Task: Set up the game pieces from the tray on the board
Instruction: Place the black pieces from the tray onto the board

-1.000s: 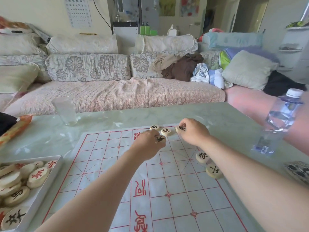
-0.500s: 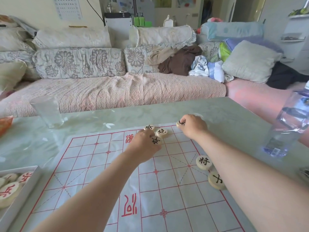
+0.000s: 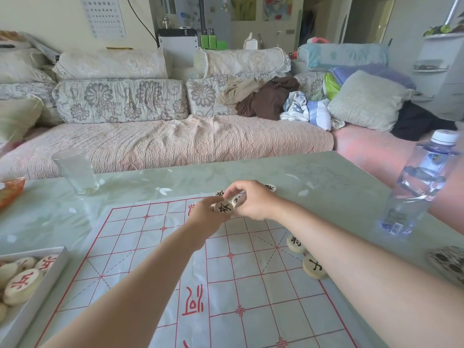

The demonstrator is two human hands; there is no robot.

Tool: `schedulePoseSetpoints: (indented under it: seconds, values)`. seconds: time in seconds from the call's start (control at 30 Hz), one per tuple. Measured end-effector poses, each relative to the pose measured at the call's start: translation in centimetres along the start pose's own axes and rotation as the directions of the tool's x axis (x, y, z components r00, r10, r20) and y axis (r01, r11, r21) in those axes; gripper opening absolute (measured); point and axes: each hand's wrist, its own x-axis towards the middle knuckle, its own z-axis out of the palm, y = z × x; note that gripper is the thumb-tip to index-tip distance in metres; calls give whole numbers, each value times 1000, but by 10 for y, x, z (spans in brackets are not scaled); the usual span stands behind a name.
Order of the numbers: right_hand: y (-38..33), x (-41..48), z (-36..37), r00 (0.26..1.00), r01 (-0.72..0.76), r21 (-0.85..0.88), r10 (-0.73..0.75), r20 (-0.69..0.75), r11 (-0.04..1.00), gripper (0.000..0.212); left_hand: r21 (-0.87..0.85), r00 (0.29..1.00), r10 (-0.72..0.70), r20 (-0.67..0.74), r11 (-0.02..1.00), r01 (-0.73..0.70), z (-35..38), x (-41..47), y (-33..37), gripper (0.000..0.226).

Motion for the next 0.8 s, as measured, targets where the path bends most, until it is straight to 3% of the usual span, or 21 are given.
schedulePoseSetpoints:
  seconds: [0.17, 0.27, 0.33, 0.4, 0.47, 0.53, 0.6, 0.8]
  values:
    - [-7, -11, 6, 999, 6, -6, -6, 44, 1000, 33, -85, 999, -22, 41, 996, 25, -8, -6, 1, 23]
    - [-5, -14, 9, 999, 34, -34, -33, 8, 999, 32, -132, 993, -6, 121, 991, 22, -9, -7, 3, 28]
    - [0, -13, 10, 999, 33, -64, -35, -20, 997, 29, -1, 997, 17, 78, 1000, -17, -9, -6, 1, 34]
    - [6, -11, 11, 998, 7, -144, -17, -63, 989, 28, 313, 995, 102, -20, 945, -91, -13, -5, -6, 37]
    - [11, -10, 13, 995, -37, -252, 13, -99, 967, 28, 644, 980, 200, -18, 752, -142, -18, -5, -16, 39]
    - [13, -9, 16, 994, -54, -325, 19, -107, 944, 28, 807, 974, 226, 10, 574, -142, -21, -9, -24, 38]
    - [12, -8, 21, 995, -46, -348, 11, -103, 936, 28, 839, 976, 219, 9, 529, -127, -21, -11, -27, 36]
    - [4, -7, 34, 998, -46, -401, 26, -54, 915, 24, 786, 972, 235, 11, 598, -154, -25, -14, -28, 37]
